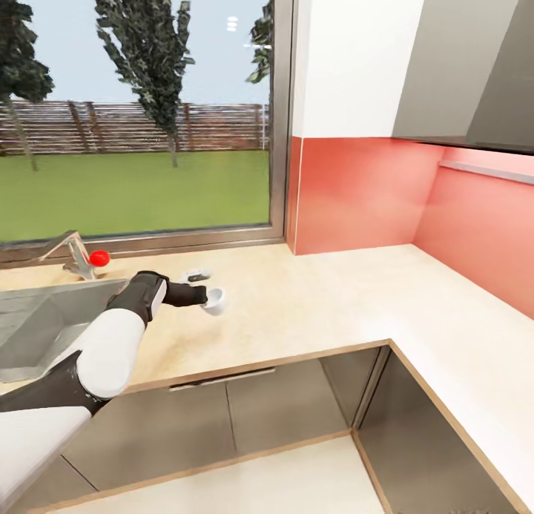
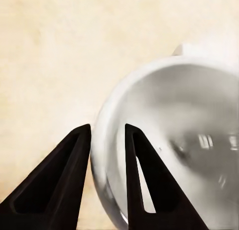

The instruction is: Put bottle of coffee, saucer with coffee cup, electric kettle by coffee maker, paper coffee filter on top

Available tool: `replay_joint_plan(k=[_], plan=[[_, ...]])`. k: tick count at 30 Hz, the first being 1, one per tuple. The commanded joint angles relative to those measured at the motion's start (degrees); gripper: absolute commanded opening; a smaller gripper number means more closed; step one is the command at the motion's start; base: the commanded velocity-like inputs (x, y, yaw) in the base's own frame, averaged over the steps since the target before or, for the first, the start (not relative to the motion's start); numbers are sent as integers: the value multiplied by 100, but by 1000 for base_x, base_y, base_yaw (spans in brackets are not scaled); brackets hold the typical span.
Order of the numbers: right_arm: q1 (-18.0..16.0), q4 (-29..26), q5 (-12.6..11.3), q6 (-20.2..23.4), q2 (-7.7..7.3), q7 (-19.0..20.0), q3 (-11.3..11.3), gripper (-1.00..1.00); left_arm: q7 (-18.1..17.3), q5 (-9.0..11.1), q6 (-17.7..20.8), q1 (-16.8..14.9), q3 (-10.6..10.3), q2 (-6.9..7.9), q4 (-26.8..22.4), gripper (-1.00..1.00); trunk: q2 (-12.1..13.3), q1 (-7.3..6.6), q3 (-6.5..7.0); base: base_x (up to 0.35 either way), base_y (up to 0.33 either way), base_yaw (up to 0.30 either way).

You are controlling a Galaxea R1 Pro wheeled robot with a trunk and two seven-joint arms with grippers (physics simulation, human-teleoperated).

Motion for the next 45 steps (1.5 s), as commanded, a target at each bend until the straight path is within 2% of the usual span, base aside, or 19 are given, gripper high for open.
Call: replay_joint_plan(k=[1,17,19,24,27,31,40,45], plan=[[-3,-4,-56,6,0,-10,49,100,-45,-55,26,-7,50,-8,-13,-100,-13,0,-8,-309,-93,251],[-3,-4,-56,6,0,-10,57,100,-78,-52,2,10,87,14,-19,-100,-13,0,80,-318,-16,231],[-3,-4,-54,6,0,-10,64,100,-152,-42,-7,69,81,97,-345,-100,-13,0,93,-323,0,214],[-3,-4,-53,-2,0,-10,66,100,-1010,-46,-15,692,78,154,-1564,-100,-13,0,124,-327,0,214],[-3,-4,-55,-3,0,-10,62,100,-1213,-51,-4,838,72,158,-2067,-100,-13,0,143,-331,0,214],[-3,-4,-55,-3,0,-10,52,100,-1273,-62,6,905,71,181,-2312,-100,-13,0,155,-336,0,102],[-3,-4,-54,6,-2,-10,48,100,-1267,-67,8,924,49,194,-2343,-100,-13,0,156,-328,34,5],[-3,-4,-53,-2,0,-10,52,100,-1296,-54,-15,970,62,194,-2347,-100,-13,0,156,-64,41,143]])
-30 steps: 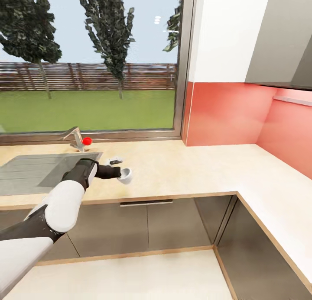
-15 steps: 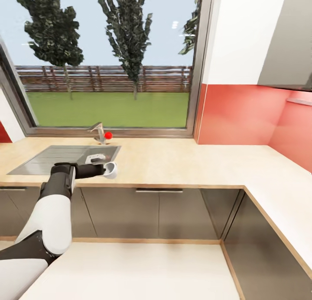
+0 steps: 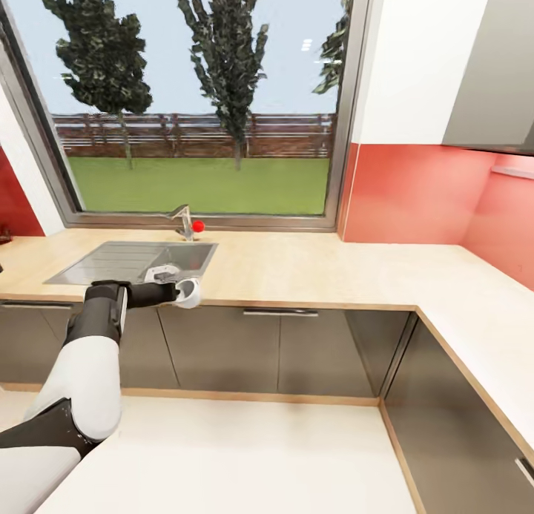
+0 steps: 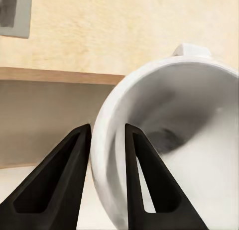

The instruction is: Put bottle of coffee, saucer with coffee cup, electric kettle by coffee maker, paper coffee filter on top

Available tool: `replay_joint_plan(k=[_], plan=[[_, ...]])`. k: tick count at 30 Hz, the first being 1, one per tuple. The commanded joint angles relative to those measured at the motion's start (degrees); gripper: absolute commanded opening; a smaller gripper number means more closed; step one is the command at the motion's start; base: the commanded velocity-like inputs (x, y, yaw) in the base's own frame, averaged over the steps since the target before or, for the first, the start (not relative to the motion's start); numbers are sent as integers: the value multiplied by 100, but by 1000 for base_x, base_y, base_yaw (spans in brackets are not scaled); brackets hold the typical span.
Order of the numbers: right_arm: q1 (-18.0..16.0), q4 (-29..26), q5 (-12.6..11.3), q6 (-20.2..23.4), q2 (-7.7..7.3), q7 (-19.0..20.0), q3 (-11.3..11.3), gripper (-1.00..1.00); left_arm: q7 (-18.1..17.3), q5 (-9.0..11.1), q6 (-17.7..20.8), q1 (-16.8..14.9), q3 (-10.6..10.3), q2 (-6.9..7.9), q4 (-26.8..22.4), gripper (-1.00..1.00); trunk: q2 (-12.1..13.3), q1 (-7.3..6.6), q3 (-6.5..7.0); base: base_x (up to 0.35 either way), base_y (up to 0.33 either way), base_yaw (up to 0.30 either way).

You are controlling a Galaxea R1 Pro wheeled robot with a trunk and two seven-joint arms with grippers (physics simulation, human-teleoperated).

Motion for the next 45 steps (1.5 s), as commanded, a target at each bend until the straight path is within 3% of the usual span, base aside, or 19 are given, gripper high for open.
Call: replay_joint_plan(k=[1,4,10,14,15,16,18,21,24,28,29,30,31,45], plan=[[-5,-2,-55,5,1,-10,52,100,-57,-25,22,79,32,-3,-17,-100,-13,3,-13,-8,5,260],[-5,-2,-54,4,1,-10,54,100,-58,-22,-18,263,41,-3,-36,-100,-13,3,-13,-3,2,270],[-5,-2,-54,4,1,-10,61,100,-53,-22,-755,642,54,8,-60,-100,-13,3,-13,-1,0,277],[-5,-2,-54,4,7,-10,66,100,-63,8,-902,970,57,13,-244,-100,-13,3,-13,0,0,278],[-5,-2,-54,4,8,-10,68,100,-64,98,-917,1083,58,14,-296,-100,-13,3,-13,0,0,278],[-5,-2,-54,4,9,-10,67,100,-66,843,-1013,1529,59,23,-381,-100,-13,3,-13,0,0,278],[-5,-2,-54,4,9,-10,70,100,-47,1214,-1266,1769,52,135,-402,-100,-13,3,-13,0,0,278],[-5,-2,-54,4,10,-10,71,100,-30,1385,-1596,2078,55,254,-410,-100,-13,3,-13,0,0,278],[-5,-2,-54,4,10,-10,68,100,-20,1427,-1670,2308,57,352,-414,-100,-13,3,-13,0,0,278],[-5,-2,-54,4,10,-10,71,100,-15,1436,-1673,2358,75,378,-414,-100,-13,3,-11,0,0,278],[-5,-2,-54,4,10,-10,72,100,-18,1437,-1676,2365,138,381,-414,-100,-13,3,-9,0,0,278],[-5,-2,-54,4,10,-10,68,100,-50,1443,-1694,2382,448,379,-414,-100,-13,3,-6,218,78,278],[-5,-2,-54,4,10,-10,68,100,-53,1444,-1696,2385,485,377,-414,-100,-13,3,-3,246,104,278],[-5,-2,-54,4,5,-10,64,100,-59,1446,-1688,2391,556,367,-406,-100,-13,3,7,277,191,112]])
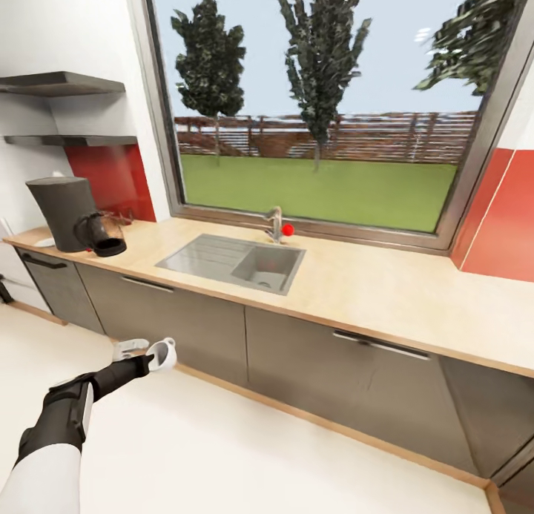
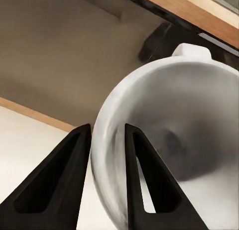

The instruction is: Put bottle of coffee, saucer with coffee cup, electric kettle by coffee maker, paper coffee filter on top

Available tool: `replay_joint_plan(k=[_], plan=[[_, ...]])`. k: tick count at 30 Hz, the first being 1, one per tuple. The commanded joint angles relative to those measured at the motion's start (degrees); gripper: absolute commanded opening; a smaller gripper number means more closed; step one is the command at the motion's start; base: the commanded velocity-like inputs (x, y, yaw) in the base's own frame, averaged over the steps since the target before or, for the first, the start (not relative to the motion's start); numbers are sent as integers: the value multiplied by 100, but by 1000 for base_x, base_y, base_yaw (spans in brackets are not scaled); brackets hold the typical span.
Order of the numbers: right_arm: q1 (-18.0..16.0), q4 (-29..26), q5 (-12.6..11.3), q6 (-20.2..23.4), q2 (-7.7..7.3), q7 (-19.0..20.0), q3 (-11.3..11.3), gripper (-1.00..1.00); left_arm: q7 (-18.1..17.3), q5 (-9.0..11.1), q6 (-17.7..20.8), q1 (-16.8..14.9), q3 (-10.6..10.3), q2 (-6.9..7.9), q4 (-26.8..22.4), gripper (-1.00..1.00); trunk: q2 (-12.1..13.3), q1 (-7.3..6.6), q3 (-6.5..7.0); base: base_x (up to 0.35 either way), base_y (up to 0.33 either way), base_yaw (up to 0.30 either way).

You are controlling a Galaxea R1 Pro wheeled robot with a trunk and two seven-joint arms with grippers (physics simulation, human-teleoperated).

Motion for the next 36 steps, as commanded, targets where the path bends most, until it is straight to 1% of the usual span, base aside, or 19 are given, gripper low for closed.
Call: replay_joint_plan(k=[1,36], plan=[[-5,-1,-55,5,2,-10,50,100,-45,-19,43,-9,22,0,-2,-100,-12,6,-13,268,224,227],[-5,2,-46,5,5,-10,57,100,-36,-19,34,-9,24,4,68,-100,-12,6,-13,247,244,276]])
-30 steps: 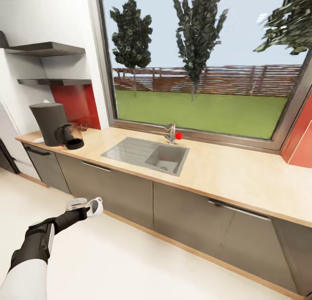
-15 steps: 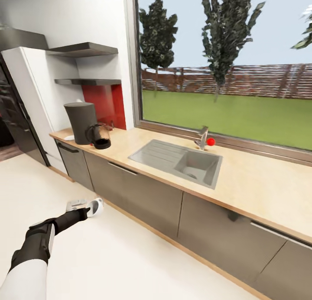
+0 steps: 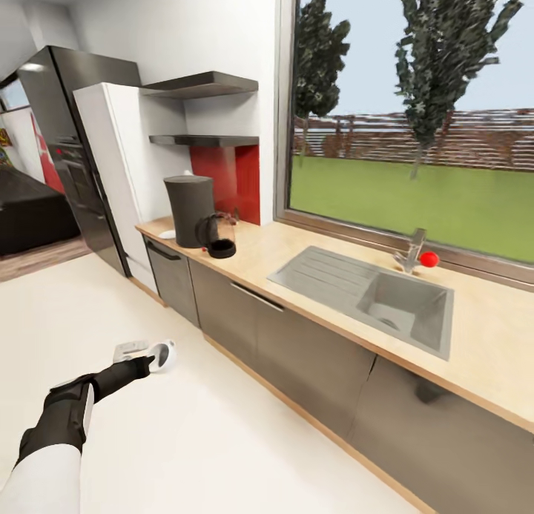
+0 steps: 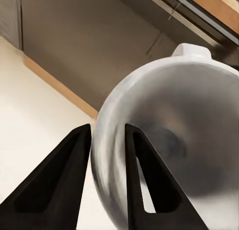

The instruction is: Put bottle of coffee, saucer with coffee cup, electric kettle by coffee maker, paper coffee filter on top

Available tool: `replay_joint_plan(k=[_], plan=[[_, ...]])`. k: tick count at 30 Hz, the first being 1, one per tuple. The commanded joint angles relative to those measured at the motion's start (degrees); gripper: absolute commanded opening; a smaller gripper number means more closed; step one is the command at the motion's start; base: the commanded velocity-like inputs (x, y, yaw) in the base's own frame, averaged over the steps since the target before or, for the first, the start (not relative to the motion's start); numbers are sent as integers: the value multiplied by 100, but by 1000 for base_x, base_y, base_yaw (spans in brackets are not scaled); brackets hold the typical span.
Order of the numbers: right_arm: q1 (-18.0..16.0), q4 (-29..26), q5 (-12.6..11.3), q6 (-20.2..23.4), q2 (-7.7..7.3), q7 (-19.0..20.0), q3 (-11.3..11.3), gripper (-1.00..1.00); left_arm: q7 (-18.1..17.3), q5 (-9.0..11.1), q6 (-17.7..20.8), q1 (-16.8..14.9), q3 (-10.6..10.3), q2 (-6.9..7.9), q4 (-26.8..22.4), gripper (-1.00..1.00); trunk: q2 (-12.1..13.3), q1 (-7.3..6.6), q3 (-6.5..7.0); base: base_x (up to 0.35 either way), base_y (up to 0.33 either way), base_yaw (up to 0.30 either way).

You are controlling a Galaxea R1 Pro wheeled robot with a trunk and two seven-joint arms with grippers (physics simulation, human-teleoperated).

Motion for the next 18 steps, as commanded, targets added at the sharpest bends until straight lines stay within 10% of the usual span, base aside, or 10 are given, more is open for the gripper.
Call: replay_joint_plan(k=[1,18], plan=[[-5,1,-55,5,0,-10,49,100,-45,-20,38,-8,22,-3,-3,-100,-12,6,-13,241,264,279],[-5,4,-46,5,9,-10,57,100,-45,-20,26,-8,22,-3,1,-100,-12,6,-13,284,194,279]])
